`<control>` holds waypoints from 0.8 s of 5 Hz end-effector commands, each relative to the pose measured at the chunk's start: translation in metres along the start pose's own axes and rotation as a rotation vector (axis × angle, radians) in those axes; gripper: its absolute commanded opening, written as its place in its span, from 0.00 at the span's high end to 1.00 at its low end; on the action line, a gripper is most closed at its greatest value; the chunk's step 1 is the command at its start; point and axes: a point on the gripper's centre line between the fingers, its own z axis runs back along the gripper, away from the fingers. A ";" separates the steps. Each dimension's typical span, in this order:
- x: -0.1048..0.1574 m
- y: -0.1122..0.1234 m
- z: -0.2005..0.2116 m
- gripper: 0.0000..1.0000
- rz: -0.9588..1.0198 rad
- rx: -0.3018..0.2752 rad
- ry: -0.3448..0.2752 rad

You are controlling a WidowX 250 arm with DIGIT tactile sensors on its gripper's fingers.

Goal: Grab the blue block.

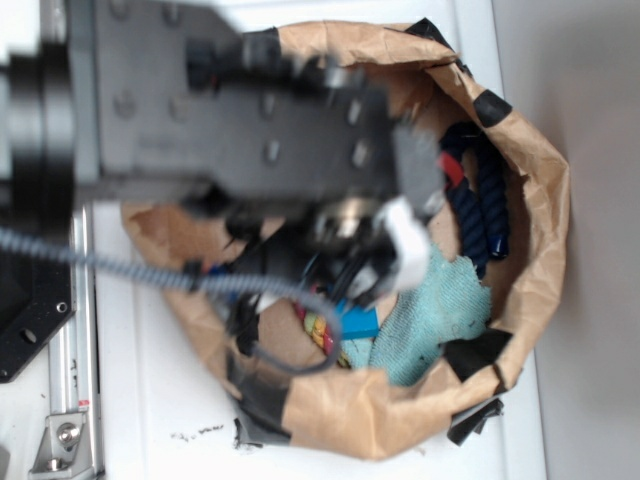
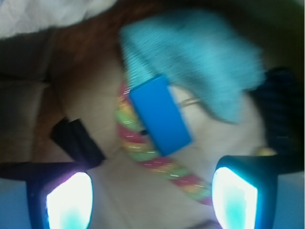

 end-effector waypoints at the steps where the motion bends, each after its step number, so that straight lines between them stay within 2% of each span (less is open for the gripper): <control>1: 0.028 -0.010 -0.031 0.00 -0.097 0.056 0.043; 2: 0.038 -0.028 -0.053 0.00 -0.168 0.064 0.054; 3: 0.044 -0.032 -0.068 0.00 -0.226 0.083 0.029; 4: 0.048 -0.022 -0.075 0.00 -0.232 0.078 -0.035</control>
